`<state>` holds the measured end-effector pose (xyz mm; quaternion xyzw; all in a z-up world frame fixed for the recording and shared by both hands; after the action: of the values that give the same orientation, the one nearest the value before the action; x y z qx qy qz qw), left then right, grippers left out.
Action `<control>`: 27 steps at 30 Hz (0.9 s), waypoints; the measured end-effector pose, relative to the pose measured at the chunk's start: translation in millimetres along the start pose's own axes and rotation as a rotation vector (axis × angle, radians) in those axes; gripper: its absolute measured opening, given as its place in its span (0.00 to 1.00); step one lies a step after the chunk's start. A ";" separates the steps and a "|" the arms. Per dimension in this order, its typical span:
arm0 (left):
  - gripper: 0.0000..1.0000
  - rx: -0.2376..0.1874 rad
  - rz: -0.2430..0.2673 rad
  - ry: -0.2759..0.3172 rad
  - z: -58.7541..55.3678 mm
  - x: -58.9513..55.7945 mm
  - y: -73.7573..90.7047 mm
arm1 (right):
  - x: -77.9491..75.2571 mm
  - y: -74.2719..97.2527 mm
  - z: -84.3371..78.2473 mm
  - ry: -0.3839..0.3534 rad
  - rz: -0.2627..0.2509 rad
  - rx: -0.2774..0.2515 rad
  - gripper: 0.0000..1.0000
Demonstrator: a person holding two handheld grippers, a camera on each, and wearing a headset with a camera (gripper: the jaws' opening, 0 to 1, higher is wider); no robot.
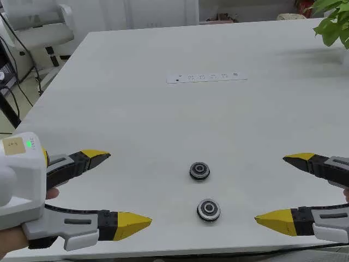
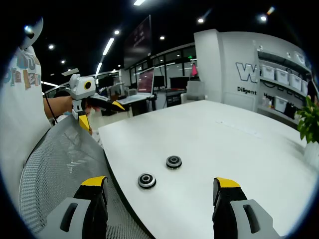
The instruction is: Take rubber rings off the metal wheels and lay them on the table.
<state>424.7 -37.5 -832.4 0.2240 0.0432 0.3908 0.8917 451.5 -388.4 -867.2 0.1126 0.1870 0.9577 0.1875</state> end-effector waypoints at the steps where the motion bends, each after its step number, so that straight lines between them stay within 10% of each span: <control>1: 0.89 0.000 0.000 0.000 0.1 0.1 -0.2 | -0.3 0.3 0.1 -0.001 0.000 -0.005 0.83; 27: 0.89 -0.001 0.009 -0.001 0.3 2.2 0.0 | -1.5 -2.4 3.3 0.048 0.003 0.003 0.85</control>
<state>426.4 -36.0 -831.9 0.2237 0.0415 0.3947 0.8902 454.6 -385.9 -865.3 0.0901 0.1926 0.9602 0.1813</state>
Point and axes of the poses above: the centre of the closed fingertips' face, and the gripper's own axes: y roughly backward along the fingers, x roughly to its left, z roughly out of its top, the point moved 10 cm from there along y, roughly backward along the fingers, and after that the axes turned 9 degrees about z, right-handed, at the moved point
